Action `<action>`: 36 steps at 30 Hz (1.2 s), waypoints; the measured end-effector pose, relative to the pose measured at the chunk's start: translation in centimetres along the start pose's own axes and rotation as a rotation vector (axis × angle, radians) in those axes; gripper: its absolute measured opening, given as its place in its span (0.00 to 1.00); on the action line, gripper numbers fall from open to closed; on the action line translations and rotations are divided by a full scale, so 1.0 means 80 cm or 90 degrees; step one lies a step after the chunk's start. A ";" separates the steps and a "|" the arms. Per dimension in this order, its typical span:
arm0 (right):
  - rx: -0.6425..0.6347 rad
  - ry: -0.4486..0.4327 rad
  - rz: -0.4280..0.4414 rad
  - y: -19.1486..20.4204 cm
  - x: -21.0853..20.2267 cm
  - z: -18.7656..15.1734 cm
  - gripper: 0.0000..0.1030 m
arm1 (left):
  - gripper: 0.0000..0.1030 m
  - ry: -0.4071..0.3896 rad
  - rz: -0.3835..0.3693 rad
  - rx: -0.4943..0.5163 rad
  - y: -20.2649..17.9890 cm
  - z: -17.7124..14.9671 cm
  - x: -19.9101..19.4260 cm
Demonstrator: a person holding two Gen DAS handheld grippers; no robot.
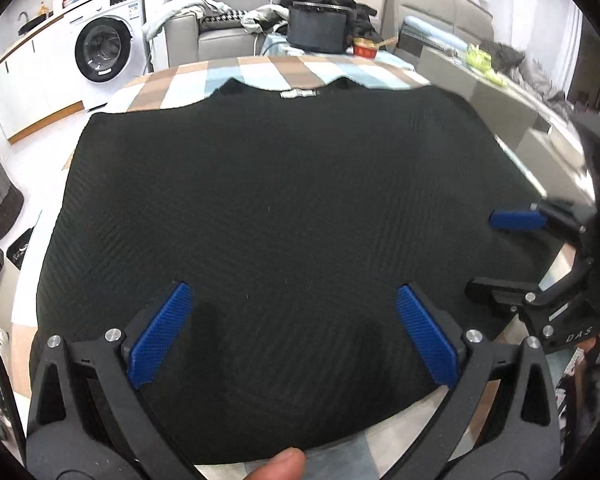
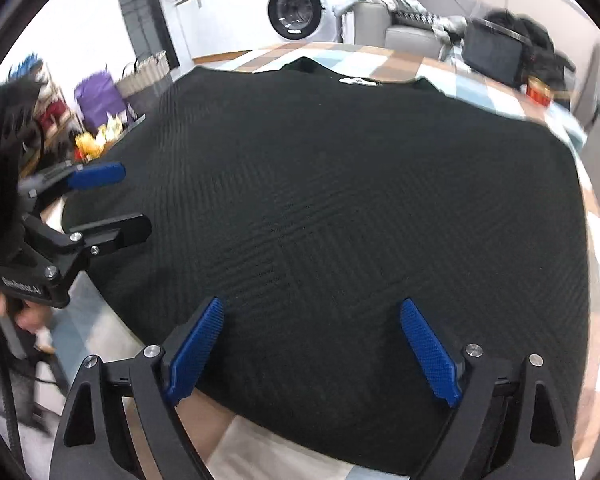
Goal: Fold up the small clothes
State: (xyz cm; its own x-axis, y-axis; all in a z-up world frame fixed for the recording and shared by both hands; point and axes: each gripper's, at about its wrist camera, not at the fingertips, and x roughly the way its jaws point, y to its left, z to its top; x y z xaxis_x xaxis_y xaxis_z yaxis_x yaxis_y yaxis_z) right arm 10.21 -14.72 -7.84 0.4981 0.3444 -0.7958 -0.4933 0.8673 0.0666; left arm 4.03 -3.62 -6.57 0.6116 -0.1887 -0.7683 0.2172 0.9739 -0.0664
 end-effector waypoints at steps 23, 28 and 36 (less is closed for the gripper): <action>0.045 -0.041 -0.075 -0.044 -0.049 -0.041 0.89 | 0.99 0.026 0.011 0.013 0.022 -0.015 0.004; 0.049 -0.044 -0.071 -0.030 -0.011 -0.003 0.89 | 0.99 0.025 0.031 -0.024 0.048 -0.011 0.010; 0.052 -0.029 -0.080 -0.060 -0.011 -0.019 0.89 | 0.99 0.029 0.015 -0.006 0.057 -0.018 0.005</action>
State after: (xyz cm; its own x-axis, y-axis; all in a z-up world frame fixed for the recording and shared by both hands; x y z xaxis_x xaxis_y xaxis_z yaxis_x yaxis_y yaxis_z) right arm 11.03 -19.72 -8.37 0.5849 0.2455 -0.7731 -0.3660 0.9304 0.0186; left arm 4.15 0.91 -8.13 0.5812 -0.1604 -0.7978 0.1961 0.9791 -0.0539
